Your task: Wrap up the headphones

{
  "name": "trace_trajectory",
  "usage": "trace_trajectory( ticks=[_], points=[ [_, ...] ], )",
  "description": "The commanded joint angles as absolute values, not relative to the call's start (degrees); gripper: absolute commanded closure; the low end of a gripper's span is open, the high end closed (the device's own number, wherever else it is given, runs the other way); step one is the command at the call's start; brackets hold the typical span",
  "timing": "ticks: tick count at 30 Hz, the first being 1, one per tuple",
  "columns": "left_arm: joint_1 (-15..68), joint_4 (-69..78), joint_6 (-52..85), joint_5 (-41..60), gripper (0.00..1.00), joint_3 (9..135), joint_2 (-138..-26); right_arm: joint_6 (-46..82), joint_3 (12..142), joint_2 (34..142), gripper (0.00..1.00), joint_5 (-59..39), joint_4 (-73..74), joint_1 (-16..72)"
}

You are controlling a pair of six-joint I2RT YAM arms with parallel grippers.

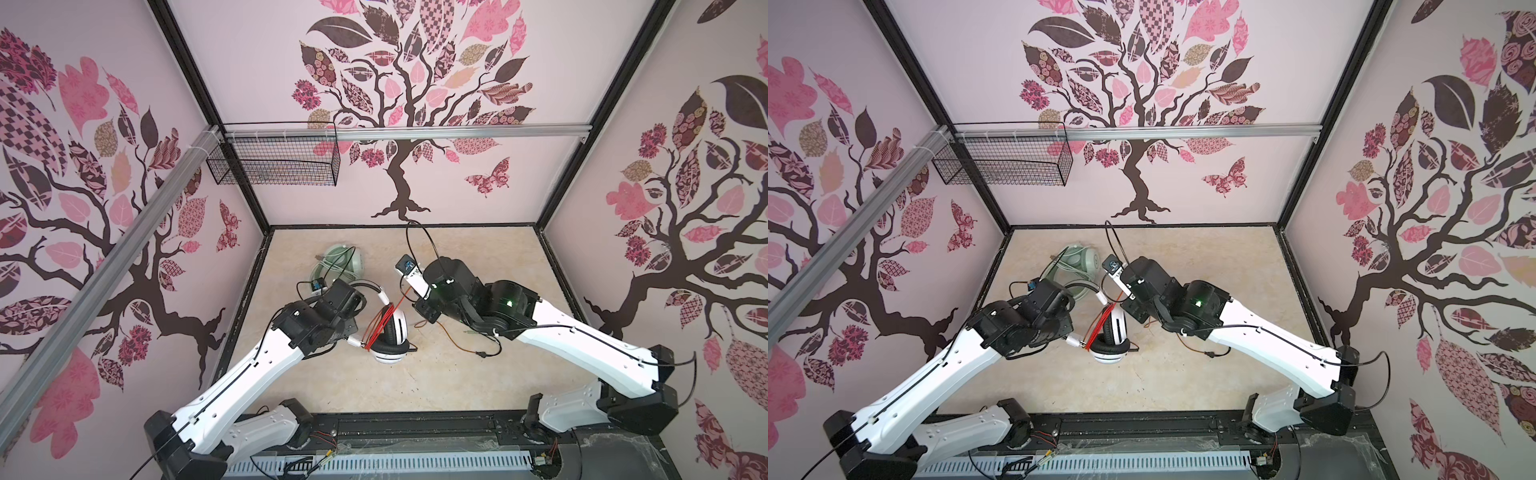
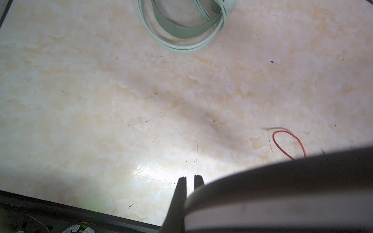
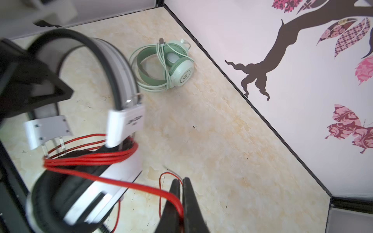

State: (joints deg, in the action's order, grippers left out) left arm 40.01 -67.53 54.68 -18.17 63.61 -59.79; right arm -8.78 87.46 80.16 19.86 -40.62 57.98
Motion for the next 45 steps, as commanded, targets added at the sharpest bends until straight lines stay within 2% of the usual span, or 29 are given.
trace_trajectory(
  ticks=[1,5,8,9,16,18,22,26,32,39,41,42,44,45],
  points=[
    [39.99,-69.86,50.25,-14.11,1.0,61.84,-54.53,-6.65,87.14,81.39,1.0,15.22,-32.63,52.75],
    [40.02,-67.59,49.77,-6.1,1.0,61.84,-50.16,-4.75,82.86,84.49,1.0,4.99,-27.74,49.05],
    [40.04,-66.62,50.96,-2.36,1.0,62.02,-48.56,-3.39,81.03,87.05,0.99,0.81,-26.13,48.92],
    [39.99,-66.5,51.71,-1.08,1.0,62.16,-48.3,-2.52,80.38,87.67,0.95,-0.75,-25.58,48.86],
    [40.0,-67.95,59.95,5.05,1.0,65.64,-47.12,5.55,71.12,89.87,0.51,-15.86,-15.01,45.82],
    [39.77,-69.95,63.71,4.13,1.0,68.19,-46.93,9.7,68.5,90.13,0.45,-20.47,-12.56,43.68],
    [37.62,-73.14,67.06,1.61,1.0,74.49,-47.61,16.3,60.45,87.45,0.41,-26.63,-7.64,39.68],
    [30.36,-74.85,65.49,6.18,1.0,82.87,-50.59,18.24,55.47,84.09,0.38,-26.22,-7.74,38.04],
    [28.73,-80.86,63.55,5.8,1.0,103.47,-60.96,19.38,58.16,84.99,0.37,-25.57,-9.39,35.77],
    [28.65,-79.58,65.05,6.39,1.0,115.83,-68.07,17.18,69.57,93.39,0.38,-25.57,-12.59,35.7],
    [28.74,-80.1,64.87,6.52,1.0,119.93,-70.55,15.81,71.74,94.92,0.44,-24.67,-12.86,35.68],
    [28.68,-80.38,64.58,6.17,1.0,121.93,-71.49,14.79,73.25,95.54,0.51,-24.25,-13.2,35.54],
    [28.73,-80.61,64.33,4.99,1.0,125.65,-73.31,12.58,79.16,97.45,0.73,-22.36,-16.34,35.2],
    [28.68,-80.55,64.39,4.66,1.0,127.04,-73.78,11.76,82.86,98.36,0.78,-21.77,-18.17,34.96]
  ],
)
